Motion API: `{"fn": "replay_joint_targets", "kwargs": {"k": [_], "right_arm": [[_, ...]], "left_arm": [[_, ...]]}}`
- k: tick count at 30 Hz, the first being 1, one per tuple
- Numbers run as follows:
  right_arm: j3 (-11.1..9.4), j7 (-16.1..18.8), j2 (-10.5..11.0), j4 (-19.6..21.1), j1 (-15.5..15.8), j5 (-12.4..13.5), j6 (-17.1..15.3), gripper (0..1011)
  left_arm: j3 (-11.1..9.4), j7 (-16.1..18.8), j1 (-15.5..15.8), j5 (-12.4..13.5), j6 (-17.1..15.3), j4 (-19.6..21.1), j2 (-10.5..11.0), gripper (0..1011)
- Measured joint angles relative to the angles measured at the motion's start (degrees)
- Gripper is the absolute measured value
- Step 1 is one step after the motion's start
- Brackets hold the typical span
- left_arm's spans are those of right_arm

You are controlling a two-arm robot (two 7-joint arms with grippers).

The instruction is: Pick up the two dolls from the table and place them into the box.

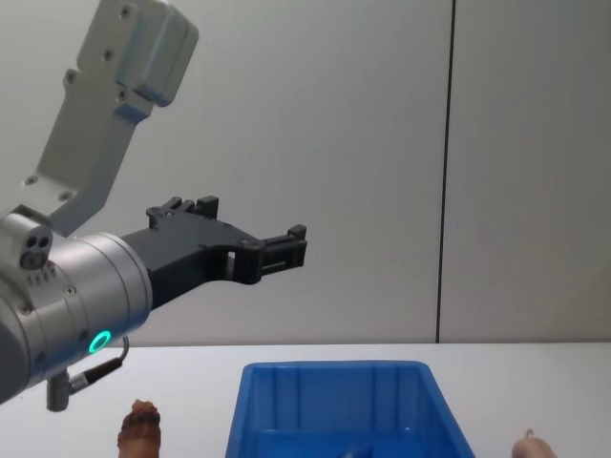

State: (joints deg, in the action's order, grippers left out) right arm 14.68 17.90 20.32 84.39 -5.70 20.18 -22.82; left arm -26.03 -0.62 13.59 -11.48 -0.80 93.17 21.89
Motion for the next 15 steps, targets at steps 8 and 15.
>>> {"fn": "replay_joint_targets", "kwargs": {"k": [8, 15], "right_arm": [[0.3, -0.1, -0.6, -1.3, -0.7, -0.1, -0.1, 654], [0.5, -0.2, -0.8, -1.6, -0.9, -0.6, 0.5, 434]], "left_arm": [[0.0, 0.0, 0.0, 0.0, 0.0, 0.0, 0.0, 1001], [0.0, 0.0, 0.0, 0.0, 0.0, 0.0, 0.0, 1001]]}}
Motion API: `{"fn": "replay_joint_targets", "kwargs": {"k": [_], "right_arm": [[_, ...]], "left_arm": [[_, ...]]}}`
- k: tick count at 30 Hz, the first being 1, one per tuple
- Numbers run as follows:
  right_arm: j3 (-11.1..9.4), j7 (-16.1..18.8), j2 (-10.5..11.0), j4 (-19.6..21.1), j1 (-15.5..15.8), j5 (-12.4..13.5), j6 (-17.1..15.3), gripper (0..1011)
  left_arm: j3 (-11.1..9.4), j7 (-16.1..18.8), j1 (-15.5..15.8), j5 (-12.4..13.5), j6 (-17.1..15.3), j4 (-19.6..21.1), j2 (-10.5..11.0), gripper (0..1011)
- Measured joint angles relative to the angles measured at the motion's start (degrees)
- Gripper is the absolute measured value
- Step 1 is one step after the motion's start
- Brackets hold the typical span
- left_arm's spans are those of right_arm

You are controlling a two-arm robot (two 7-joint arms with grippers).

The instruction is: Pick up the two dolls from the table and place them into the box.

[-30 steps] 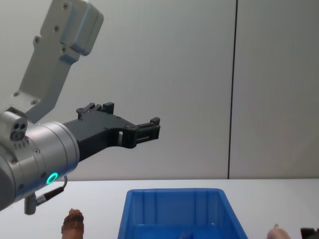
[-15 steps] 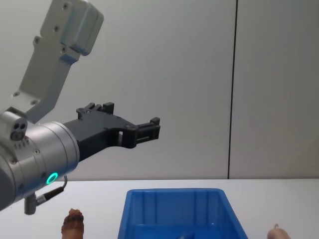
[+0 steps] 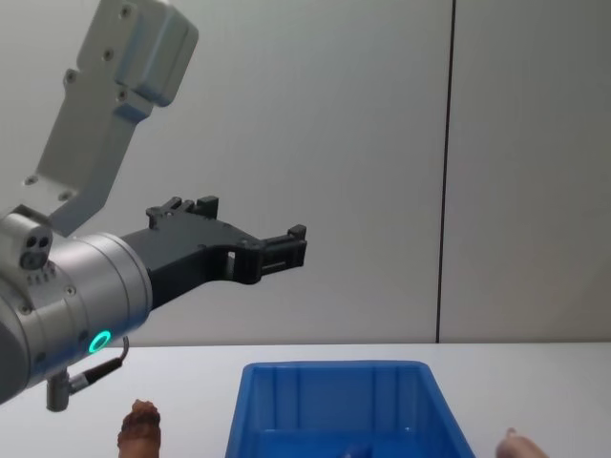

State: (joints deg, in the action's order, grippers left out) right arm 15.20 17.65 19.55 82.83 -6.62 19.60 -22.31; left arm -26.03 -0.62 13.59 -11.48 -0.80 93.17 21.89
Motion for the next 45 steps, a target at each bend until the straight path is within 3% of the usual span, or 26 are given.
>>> {"fn": "replay_joint_targets", "kwargs": {"k": [2, 18, 29, 37, 45], "right_arm": [[0.1, -0.1, 0.0, 0.2, 0.0, -0.3, 0.5, 384], [0.3, -0.2, 0.2, 4.7, 0.0, -3.3, 5.1, 378], [1.2, 3.9, -0.6, 8.9, -1.9, -5.2, 6.4, 379], [2.7, 8.1, -2.8, 9.3, -4.4, -6.0, 4.0, 381], [3.7, 10.2, -4.9, 6.5, -7.3, -6.4, 1.8, 607]], "left_arm": [[0.0, 0.0, 0.0, 0.0, 0.0, 0.0, 0.0, 1001], [0.0, 0.0, 0.0, 0.0, 0.0, 0.0, 0.0, 1001], [0.0, 0.0, 0.0, 0.0, 0.0, 0.0, 0.0, 1001], [0.0, 0.0, 0.0, 0.0, 0.0, 0.0, 0.0, 1001], [0.0, 0.0, 0.0, 0.0, 0.0, 0.0, 0.0, 1001]]}}
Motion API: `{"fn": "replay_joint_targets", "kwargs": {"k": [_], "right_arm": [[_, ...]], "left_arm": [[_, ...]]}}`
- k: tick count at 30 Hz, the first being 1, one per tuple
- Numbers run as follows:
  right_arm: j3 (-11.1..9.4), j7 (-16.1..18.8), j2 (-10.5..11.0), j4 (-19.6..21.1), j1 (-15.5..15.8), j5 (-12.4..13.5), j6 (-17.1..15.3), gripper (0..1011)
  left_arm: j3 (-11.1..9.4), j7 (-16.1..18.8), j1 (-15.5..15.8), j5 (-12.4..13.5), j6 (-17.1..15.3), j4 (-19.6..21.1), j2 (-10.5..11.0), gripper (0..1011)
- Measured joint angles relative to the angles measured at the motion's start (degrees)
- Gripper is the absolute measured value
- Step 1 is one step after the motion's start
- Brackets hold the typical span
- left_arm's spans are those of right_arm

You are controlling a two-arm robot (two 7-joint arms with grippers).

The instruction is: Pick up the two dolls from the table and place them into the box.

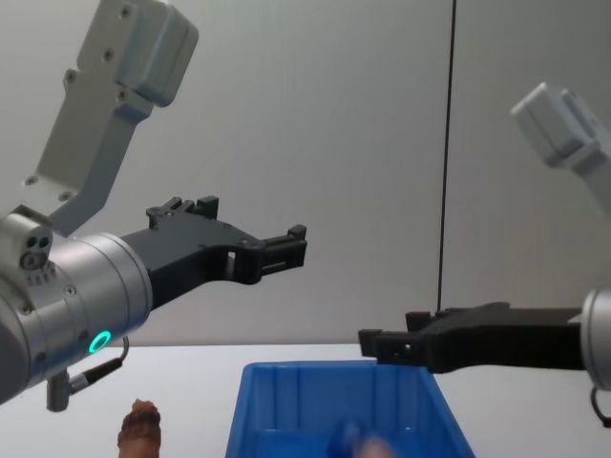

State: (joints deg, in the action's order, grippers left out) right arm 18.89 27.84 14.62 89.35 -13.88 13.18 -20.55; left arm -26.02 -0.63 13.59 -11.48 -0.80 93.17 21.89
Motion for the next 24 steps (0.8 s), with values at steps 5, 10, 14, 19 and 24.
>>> {"fn": "replay_joint_targets", "kwargs": {"k": [5, 10, 14, 19, 24], "right_arm": [[0.1, 0.5, -0.6, -1.4, -1.1, 0.0, -0.6, 770], [-0.3, 0.3, -0.5, -2.0, -1.6, 0.4, -0.6, 911], [-1.2, -0.4, 0.5, -1.9, -1.1, 1.4, 0.2, 999], [-2.4, -0.9, 2.2, -0.9, 0.4, 2.7, 1.6, 1001], [-3.7, -1.3, 4.4, 0.4, 2.6, 4.6, 3.4, 1001]], "left_arm": [[0.0, 0.0, 0.0, 0.0, 0.0, 0.0, 0.0, 1001], [0.0, 0.0, 0.0, 0.0, 0.0, 0.0, 0.0, 1001], [0.0, 0.0, 0.0, 0.0, 0.0, 0.0, 0.0, 1001], [0.0, 0.0, 0.0, 0.0, 0.0, 0.0, 0.0, 1001], [0.0, 0.0, 0.0, 0.0, 0.0, 0.0, 0.0, 1001]]}}
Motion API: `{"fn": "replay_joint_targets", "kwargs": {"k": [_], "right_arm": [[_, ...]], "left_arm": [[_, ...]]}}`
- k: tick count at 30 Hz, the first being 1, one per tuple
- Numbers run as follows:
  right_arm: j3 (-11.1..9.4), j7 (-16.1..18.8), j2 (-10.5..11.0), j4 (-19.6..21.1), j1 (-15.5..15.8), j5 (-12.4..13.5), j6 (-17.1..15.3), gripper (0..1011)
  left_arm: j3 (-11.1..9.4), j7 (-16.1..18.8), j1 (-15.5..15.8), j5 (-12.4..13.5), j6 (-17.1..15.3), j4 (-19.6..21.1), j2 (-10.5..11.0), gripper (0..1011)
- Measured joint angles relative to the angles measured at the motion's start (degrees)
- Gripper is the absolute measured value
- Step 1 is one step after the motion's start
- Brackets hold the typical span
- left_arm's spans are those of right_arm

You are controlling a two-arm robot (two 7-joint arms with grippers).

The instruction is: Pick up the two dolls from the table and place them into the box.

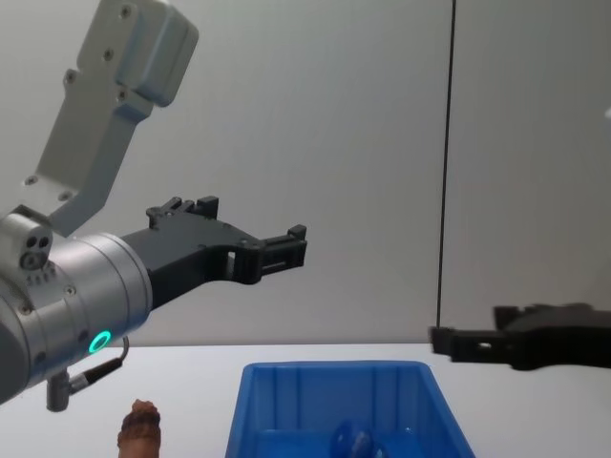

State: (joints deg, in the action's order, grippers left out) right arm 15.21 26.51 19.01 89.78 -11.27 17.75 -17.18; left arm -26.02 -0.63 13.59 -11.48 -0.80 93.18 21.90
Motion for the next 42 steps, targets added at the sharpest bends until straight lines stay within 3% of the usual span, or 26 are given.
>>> {"fn": "replay_joint_targets", "kwargs": {"k": [11, 25, 32, 42], "right_arm": [[-2.2, 0.1, 4.2, 2.2, 4.5, 2.9, 2.8, 1001], [-3.2, 0.4, 6.2, 3.1, 6.7, 4.2, 4.1, 1001], [-3.4, 0.5, 6.6, 3.3, 7.1, 4.5, 4.4, 1001], [-3.5, 0.5, 6.9, 3.5, 7.5, 4.7, 4.6, 1001]], "left_arm": [[0.0, 0.0, 0.0, 0.0, 0.0, 0.0, 0.0, 1001], [0.2, 2.6, -1.9, -0.2, -1.9, 1.9, 1.0, 1001], [0.6, 5.8, -4.4, -2.4, -4.7, 4.1, 2.5, 1001], [1.2, 9.4, -8.8, -7.5, -8.0, 6.2, 4.9, 1001]]}}
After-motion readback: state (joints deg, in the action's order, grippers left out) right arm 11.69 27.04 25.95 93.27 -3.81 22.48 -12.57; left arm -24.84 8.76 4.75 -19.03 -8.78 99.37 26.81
